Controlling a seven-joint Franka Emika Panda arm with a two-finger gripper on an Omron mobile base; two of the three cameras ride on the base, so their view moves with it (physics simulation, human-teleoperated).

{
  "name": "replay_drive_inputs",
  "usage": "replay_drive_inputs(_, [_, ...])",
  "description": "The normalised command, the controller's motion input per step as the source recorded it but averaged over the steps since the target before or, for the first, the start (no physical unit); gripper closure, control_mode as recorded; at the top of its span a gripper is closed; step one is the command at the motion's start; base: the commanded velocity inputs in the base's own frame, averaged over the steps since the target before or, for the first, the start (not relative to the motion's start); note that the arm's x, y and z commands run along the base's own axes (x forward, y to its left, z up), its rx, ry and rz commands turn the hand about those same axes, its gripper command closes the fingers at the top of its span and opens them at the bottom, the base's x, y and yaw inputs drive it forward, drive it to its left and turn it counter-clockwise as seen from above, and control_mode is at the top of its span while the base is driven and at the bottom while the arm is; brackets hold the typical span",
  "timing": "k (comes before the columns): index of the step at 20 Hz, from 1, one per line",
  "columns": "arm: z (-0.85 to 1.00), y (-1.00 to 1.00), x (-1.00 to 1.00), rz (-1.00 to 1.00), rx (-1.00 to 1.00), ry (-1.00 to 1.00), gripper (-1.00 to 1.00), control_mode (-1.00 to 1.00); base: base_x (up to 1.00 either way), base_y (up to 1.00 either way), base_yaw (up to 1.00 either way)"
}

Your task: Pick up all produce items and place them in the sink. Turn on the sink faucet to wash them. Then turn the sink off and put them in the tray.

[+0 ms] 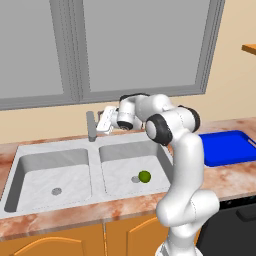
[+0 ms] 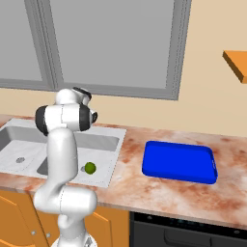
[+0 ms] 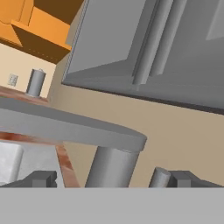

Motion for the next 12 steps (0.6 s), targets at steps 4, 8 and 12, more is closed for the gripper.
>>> replay_drive_inputs(4, [-0.06, 0.00, 0.03, -0.01, -0.01, 0.01, -1.00, -1.00, 0.00, 0.00, 0.00])
replay_drive_inputs(8, [0.00, 0.00, 0.00, -0.07, 0.00, 0.00, -1.00, -1.00, 0.00, 0.00, 0.00])
replay_drive_inputs(12, [0.00, 0.00, 0.00, -0.13, 0.00, 0.00, -1.00, -1.00, 0.00, 0.00, 0.00])
